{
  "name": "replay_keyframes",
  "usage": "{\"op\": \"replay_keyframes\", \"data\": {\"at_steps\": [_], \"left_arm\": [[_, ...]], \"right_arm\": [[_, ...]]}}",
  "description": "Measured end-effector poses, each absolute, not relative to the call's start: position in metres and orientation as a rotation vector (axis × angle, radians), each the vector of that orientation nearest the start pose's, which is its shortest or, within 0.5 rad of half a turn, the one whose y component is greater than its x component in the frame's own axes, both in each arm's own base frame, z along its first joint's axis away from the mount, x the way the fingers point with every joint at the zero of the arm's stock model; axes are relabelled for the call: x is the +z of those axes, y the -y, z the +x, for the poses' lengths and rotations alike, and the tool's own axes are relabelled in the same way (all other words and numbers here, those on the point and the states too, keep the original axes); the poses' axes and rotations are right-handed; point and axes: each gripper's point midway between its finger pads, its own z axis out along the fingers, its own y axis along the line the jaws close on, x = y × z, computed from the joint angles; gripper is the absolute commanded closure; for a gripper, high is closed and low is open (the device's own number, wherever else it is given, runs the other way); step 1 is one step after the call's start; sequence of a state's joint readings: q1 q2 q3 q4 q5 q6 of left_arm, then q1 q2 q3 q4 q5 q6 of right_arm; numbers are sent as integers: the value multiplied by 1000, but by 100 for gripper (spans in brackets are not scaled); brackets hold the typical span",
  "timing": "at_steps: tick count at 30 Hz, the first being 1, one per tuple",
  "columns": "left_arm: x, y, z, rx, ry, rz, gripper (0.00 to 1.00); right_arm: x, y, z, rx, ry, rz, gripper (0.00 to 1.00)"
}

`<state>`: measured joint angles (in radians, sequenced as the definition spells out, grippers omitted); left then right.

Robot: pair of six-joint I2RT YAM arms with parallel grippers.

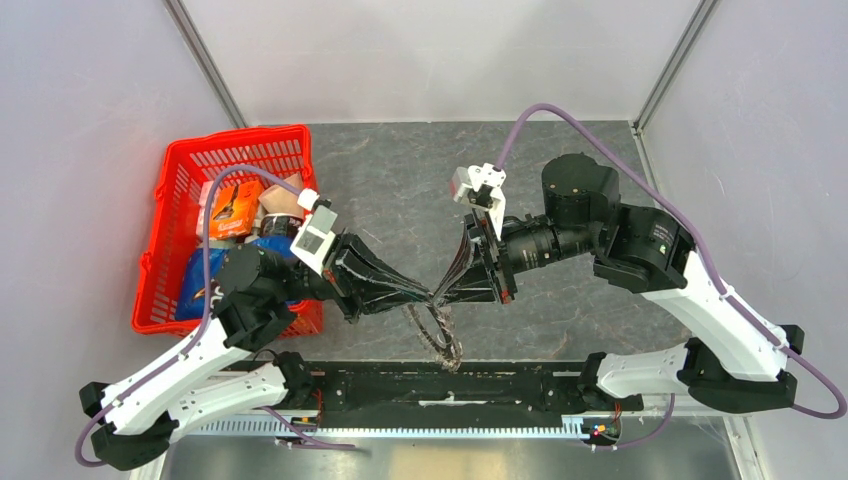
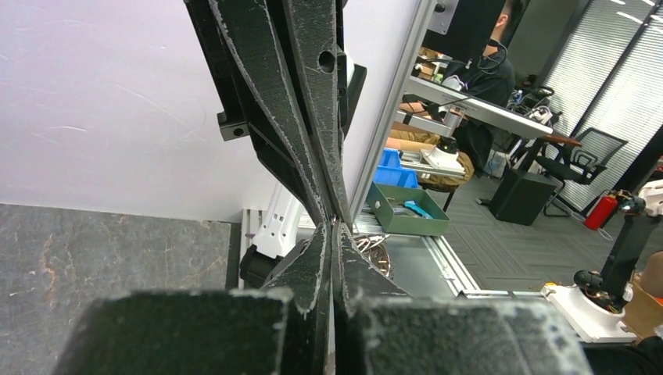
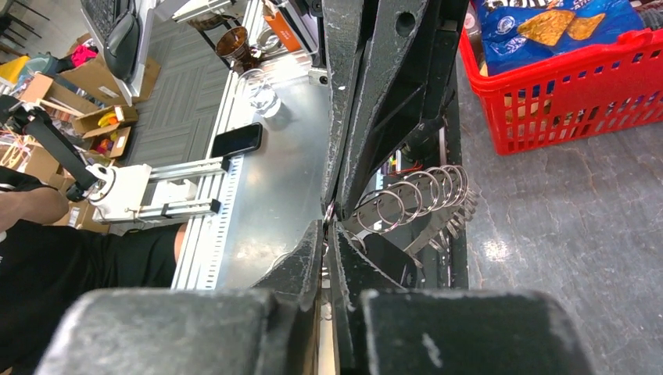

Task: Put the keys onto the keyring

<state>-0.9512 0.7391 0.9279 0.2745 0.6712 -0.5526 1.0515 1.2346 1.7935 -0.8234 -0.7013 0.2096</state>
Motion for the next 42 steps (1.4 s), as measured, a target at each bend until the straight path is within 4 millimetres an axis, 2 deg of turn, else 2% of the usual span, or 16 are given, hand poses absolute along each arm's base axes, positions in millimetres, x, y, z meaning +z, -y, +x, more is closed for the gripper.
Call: {"op": "replay_keyframes", "data": {"at_steps": [6, 7, 9, 11, 12, 13, 19, 24, 28, 32, 38, 40, 42], "left_arm": [[452, 276, 41, -1656, -1062, 914, 98], [452, 276, 42, -1656, -1064, 914, 95], [451, 276, 43, -1652, -1071, 906, 78], [450, 276, 46, -1643, -1088, 890, 40], [449, 276, 48, -1631, -1095, 878, 30], [448, 275, 50, -1618, -1103, 870, 25], [438, 257, 74, -1499, -1247, 682, 23], [431, 237, 91, -1390, -1321, 542, 24], [419, 230, 103, -1328, -1389, 476, 25], [409, 226, 109, -1293, -1424, 443, 25], [401, 225, 112, -1271, -1455, 430, 25], [398, 225, 113, -1269, -1462, 432, 25], [396, 226, 113, -1267, -1468, 432, 26]], "right_arm": [[451, -315, 44, 1467, -1592, -1298, 100], [451, -315, 45, 1462, -1595, -1293, 100], [451, -315, 48, 1445, -1601, -1278, 100], [449, -314, 53, 1415, -1618, -1255, 100], [448, -314, 56, 1397, -1627, -1244, 100], [445, -313, 59, 1373, -1645, -1230, 100], [432, -314, 86, 1222, -1767, -1140, 100], [408, -314, 110, 1068, -1885, -1075, 100], [383, -311, 131, 923, -1973, -1022, 100], [347, -307, 150, 780, -2066, -984, 100], [272, -302, 182, 533, -2242, -924, 100], [252, -294, 194, 453, -2292, -879, 100], [242, -286, 206, 397, -2319, -824, 100]]}}
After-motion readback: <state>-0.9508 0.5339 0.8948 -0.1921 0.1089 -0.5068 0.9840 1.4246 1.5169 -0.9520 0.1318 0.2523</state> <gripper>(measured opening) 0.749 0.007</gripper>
